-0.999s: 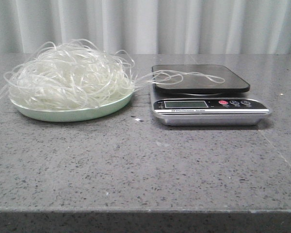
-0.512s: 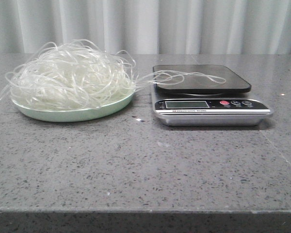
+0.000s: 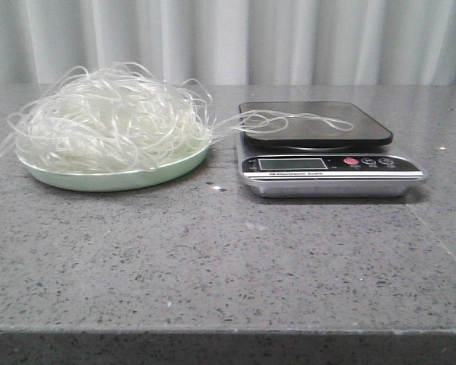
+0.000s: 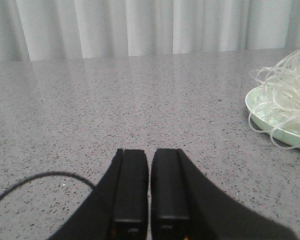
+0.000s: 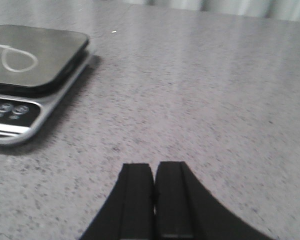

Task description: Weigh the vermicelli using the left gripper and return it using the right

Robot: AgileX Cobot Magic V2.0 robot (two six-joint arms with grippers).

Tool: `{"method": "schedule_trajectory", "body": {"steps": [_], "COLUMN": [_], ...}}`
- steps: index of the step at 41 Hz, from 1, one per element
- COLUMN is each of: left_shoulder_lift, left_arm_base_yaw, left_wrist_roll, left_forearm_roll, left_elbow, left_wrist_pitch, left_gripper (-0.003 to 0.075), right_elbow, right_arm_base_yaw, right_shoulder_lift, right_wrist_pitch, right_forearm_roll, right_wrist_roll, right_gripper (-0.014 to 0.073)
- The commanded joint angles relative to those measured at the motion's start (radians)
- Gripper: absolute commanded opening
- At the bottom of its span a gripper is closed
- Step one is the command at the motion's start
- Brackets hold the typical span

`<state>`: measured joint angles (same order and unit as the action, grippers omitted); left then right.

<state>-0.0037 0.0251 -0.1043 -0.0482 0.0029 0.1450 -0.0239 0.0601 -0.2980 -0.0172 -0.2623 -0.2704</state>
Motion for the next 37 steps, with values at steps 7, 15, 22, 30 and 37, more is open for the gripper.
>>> {"method": "schedule_trajectory", "body": {"steps": [7,15,22,30,37], "left_shoulder_lift": [-0.02,-0.02,-0.02,-0.02,-0.02], "left_arm_base_yaw": [0.002,0.002,0.002,0.002,0.002], "left_wrist_roll": [-0.001,-0.001,-0.001,-0.001,-0.001], "left_forearm_roll": [-0.008,-0.008,-0.008,-0.008,-0.008], "left_elbow": [0.008,0.008,0.008,0.008,0.008], "left_wrist_pitch": [-0.074,-0.074,-0.074,-0.074,-0.074], "left_gripper": [0.0144,0.0144,0.0144,0.0144,0.0144], "right_elbow": [0.044,0.044,0.044,0.044,0.044], "right_arm_base_yaw": [-0.022,-0.026,-0.069,-0.126,-0.126], "right_shoulder_lift": [0.209,0.325,0.325,0.325,0.325], "right_wrist_pitch": [-0.036,-0.085,-0.031,0.026,0.028], "right_forearm_roll": [0.081,0.11,0.114,0.121,0.121], "right_wrist_roll": [-0.003,0.026,0.152,0.201,0.201], "right_gripper": [0.015,0.015,0.015,0.015,0.015]}}
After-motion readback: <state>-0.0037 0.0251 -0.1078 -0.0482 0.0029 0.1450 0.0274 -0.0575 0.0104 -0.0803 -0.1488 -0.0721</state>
